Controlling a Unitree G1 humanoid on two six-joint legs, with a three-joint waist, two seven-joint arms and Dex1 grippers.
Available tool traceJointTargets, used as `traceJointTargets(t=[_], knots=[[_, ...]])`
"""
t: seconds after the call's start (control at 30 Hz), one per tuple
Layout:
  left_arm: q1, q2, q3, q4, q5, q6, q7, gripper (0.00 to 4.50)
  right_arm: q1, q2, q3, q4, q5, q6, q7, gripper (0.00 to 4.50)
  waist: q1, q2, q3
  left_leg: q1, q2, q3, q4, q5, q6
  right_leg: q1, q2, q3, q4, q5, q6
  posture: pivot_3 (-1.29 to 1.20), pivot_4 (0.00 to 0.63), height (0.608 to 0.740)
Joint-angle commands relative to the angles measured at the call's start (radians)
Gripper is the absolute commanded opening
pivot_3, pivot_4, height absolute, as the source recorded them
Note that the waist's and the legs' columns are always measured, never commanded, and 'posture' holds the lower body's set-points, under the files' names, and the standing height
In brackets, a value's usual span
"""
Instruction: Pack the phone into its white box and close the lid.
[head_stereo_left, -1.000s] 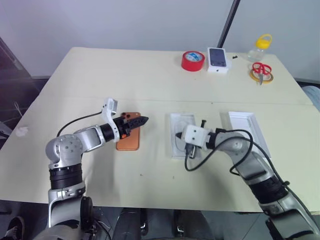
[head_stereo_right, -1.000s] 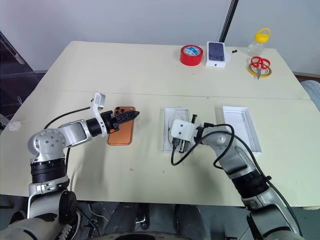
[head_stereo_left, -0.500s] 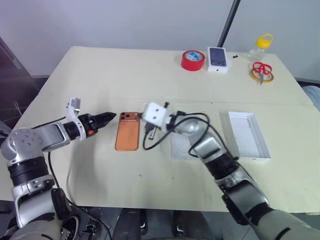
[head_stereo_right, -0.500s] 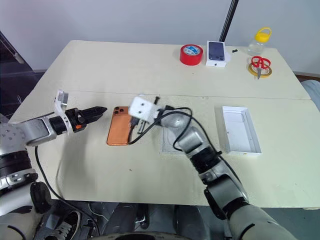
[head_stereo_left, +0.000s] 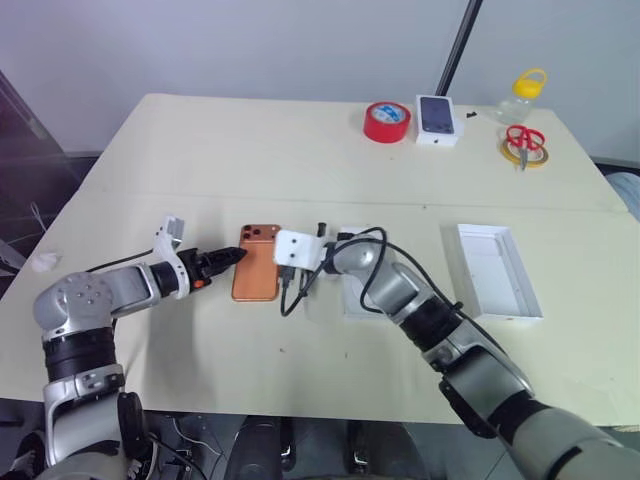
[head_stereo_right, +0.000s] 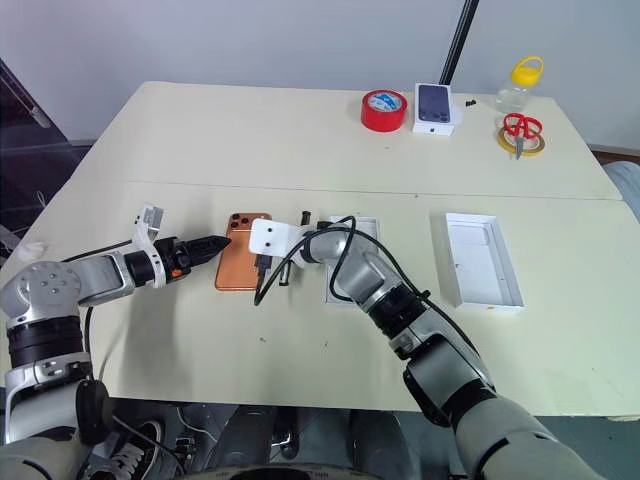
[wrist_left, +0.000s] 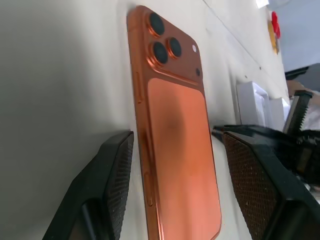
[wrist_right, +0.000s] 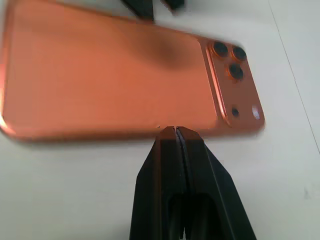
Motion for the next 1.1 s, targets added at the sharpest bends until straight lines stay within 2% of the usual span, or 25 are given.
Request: traceJointTargets(t=[0.03,0.13,0.33,0.43,0.57,0.87,1.1], knots=[[0.018,-0.032,-0.068,0.012,0.025,0.02,-0.005,2.97,-0.001,-0.017,-0.017,-0.034,-0.003,-0.002,0.012,0.04,-0.001,0.0,0.0,0.0,0.0,0.0,0.0,0.0,0.0,0.0,0.0,0.0,0.0,0.0,0.0,0.0,0.15,0.733],[0.02,-0.046,-0.095,-0.003,0.032,0.04,-0.011,2.97,0.012,-0.015,-0.004,-0.011,-0.009,-0.004,0.005,0.04,0.0,0.001,-0.001,0.0,0.0,0.0,-0.001,0.0,0.0,0.0,0.0,0.0,0.0,0.0,0.0,0.0,0.15,0.733],[0.026,-0.076,-0.081,-0.002,0.04,0.073,0.002,2.97,0.044,0.086,-0.021,0.033,0.032,0.014,-0.018,0.04,-0.002,0.004,-0.004,0.001,0.0,0.0,-0.002,0.0,0.0,0.0,-0.001,0.001,0.0,0.0,0.0,0.0,0.15,0.733],[0.008,-0.136,-0.068,0.012,0.028,0.087,0.018,2.97,0.043,0.104,0.003,0.069,0.013,-0.015,-0.015,0.04,-0.003,0.007,-0.008,0.004,-0.001,0.0,-0.002,-0.001,0.002,0.0,-0.002,0.001,-0.001,-0.001,-0.003,0.0,0.15,0.733],[-0.006,-0.171,-0.066,0.009,0.042,0.085,0.036,2.97,0.033,0.1,-0.001,0.077,0.004,-0.025,-0.007,0.04,0.002,0.011,-0.012,0.015,-0.002,0.0,-0.007,-0.004,0.006,0.008,-0.003,0.001,-0.004,-0.002,-0.004,0.0,0.15,0.733],[-0.075,-0.179,-0.018,0.008,0.051,0.136,0.06,2.97,0.046,0.071,-0.003,0.074,-0.016,-0.041,0.0,0.04,-0.002,0.011,-0.012,0.014,-0.003,0.001,-0.01,-0.004,0.006,0.006,-0.004,0.001,-0.004,-0.001,-0.003,0.0,0.15,0.733],[-0.044,-0.154,-0.006,0.032,0.064,0.141,0.037,2.97,0.041,0.061,-0.01,0.07,-0.02,-0.046,-0.004,0.04,-0.006,0.011,-0.012,0.014,-0.003,0.001,-0.012,-0.003,0.004,0.005,-0.004,0.001,-0.004,-0.002,-0.003,0.0,0.15,0.733]])
